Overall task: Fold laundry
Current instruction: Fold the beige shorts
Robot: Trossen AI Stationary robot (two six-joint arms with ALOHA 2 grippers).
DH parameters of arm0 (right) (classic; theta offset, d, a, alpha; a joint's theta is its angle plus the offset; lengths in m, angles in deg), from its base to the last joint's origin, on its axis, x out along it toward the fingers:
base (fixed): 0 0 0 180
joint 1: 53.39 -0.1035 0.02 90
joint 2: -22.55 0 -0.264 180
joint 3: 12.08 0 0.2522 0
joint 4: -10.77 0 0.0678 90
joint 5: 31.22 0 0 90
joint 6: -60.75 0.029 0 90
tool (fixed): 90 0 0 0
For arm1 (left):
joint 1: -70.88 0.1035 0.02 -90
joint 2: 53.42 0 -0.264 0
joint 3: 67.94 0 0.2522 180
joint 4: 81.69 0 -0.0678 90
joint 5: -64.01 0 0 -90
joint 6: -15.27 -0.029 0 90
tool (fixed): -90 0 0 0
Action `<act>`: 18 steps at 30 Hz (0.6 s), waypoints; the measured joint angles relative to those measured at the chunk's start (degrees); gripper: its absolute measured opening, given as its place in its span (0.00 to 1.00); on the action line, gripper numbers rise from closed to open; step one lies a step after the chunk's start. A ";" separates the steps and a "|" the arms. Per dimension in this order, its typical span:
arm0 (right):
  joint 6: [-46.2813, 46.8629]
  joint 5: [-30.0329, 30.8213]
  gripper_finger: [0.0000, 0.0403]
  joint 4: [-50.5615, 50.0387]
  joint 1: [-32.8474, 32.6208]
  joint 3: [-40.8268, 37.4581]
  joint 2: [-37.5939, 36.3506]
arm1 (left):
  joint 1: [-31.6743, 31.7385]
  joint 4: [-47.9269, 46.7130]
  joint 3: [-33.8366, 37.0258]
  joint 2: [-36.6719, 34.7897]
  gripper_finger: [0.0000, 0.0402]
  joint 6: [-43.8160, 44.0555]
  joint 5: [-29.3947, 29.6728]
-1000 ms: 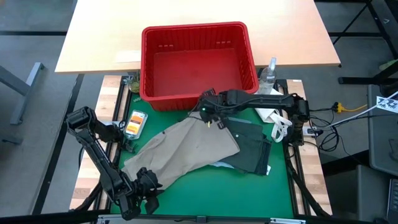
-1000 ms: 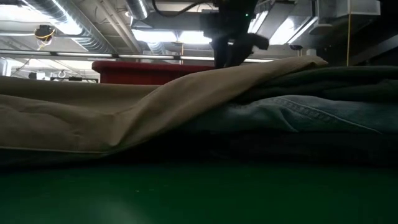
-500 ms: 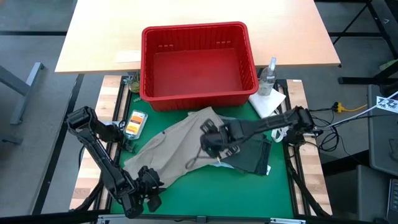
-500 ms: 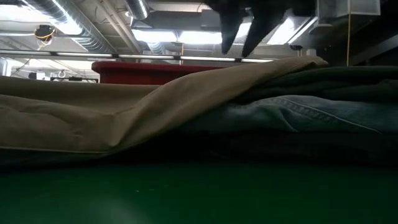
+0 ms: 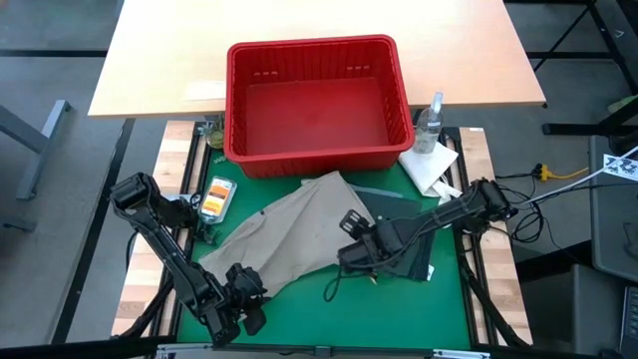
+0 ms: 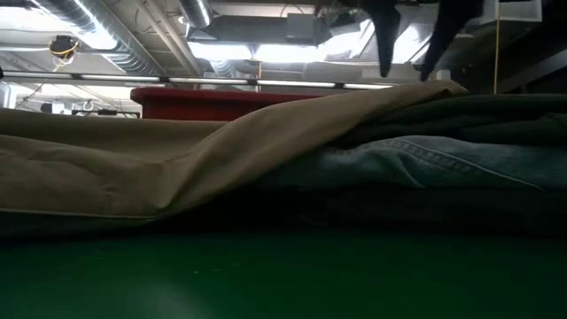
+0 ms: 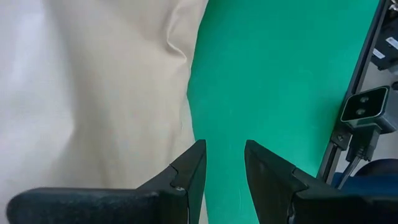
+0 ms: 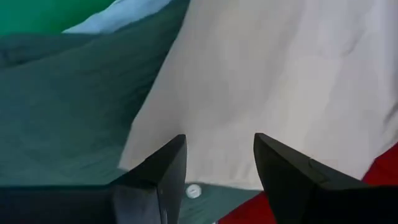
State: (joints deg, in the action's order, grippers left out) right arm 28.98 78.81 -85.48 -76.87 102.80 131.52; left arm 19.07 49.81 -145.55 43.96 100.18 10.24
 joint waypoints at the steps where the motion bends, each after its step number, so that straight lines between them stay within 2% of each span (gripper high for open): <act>1: 0.81 0.02 0.46 -0.40 -0.30 -0.30 0.00 | 0.00 0.00 0.00 0.00 0.26 0.01 -0.02; 13: 3.47 -0.10 0.46 -0.70 -4.73 -0.74 0.00 | 0.00 -0.02 0.00 0.06 0.26 0.01 -0.59; 15: 3.47 -0.10 0.46 -0.27 -5.18 -0.74 0.00 | 0.00 -0.22 0.00 0.07 0.26 0.01 -4.38; 18: 3.47 -0.11 0.46 0.90 -5.20 -0.74 0.00 | 0.00 -0.79 0.00 0.07 0.26 0.45 -15.09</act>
State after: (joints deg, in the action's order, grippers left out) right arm 32.45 78.70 -84.58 -82.08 102.06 131.52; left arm 19.07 49.02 -145.55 44.03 100.64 -4.85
